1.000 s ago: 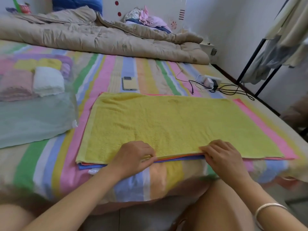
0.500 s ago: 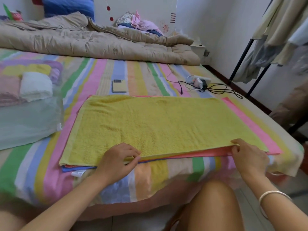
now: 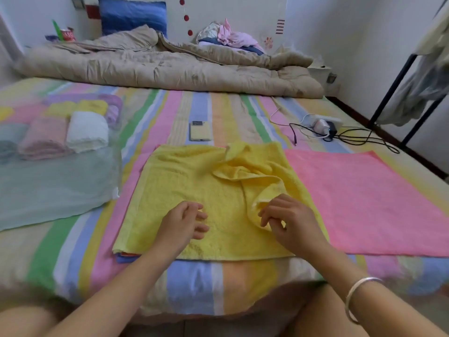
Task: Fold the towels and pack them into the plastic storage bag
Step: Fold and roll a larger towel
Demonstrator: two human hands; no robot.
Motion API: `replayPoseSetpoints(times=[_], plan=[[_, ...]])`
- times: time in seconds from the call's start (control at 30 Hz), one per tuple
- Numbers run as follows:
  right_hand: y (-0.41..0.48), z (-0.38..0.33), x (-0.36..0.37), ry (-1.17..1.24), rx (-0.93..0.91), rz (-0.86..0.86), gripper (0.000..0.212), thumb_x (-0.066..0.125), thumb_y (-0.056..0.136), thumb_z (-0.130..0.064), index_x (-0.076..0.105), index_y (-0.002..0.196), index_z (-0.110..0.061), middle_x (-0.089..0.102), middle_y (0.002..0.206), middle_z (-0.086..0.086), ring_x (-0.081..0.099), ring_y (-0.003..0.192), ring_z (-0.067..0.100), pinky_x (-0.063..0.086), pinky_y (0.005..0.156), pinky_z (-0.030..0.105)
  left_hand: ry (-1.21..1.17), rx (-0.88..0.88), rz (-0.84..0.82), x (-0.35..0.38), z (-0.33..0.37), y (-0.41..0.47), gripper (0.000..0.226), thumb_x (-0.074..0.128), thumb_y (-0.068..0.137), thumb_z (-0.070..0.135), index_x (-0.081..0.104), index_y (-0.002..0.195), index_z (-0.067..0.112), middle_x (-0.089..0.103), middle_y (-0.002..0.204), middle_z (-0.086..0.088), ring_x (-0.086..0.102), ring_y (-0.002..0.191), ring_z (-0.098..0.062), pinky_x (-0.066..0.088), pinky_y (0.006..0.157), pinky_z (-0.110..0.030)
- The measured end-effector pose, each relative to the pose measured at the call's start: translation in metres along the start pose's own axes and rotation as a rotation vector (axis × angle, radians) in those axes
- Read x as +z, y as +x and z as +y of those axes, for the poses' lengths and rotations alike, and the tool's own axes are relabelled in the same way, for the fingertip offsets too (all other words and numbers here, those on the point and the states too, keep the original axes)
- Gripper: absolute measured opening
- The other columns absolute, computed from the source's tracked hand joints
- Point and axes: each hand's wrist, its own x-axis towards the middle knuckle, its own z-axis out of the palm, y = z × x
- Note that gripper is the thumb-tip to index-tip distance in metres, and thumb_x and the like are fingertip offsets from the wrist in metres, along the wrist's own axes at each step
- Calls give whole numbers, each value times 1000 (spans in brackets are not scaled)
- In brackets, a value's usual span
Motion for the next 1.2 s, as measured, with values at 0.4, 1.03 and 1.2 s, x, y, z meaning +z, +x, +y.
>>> replayPoseSetpoints(times=[0.4, 1.03, 1.2], plan=[[58, 34, 18, -272, 797, -309, 46, 57, 86, -54, 55, 121, -24, 63, 114, 0, 57, 109, 24, 46, 80, 35, 75, -229, -170, 21, 29, 51, 32, 45, 102, 31, 66, 98, 7, 75, 84, -9, 71, 64, -22, 55, 53, -30], [223, 18, 98, 57, 357, -339, 20, 51, 96, -26, 68, 106, -22, 68, 108, -3, 60, 97, 20, 50, 78, 34, 80, -363, -81, -1, 11, 57, 29, 57, 94, 42, 70, 105, 18, 73, 97, 1, 68, 93, -17, 55, 85, -34], [244, 32, 132, -223, 202, -612, 30, 51, 95, -28, 57, 121, -15, 60, 121, 6, 55, 107, 27, 49, 85, 37, 191, -253, -11, 5, 4, 55, 22, 57, 94, 37, 71, 92, 21, 73, 90, 2, 67, 88, -17, 55, 86, -39]])
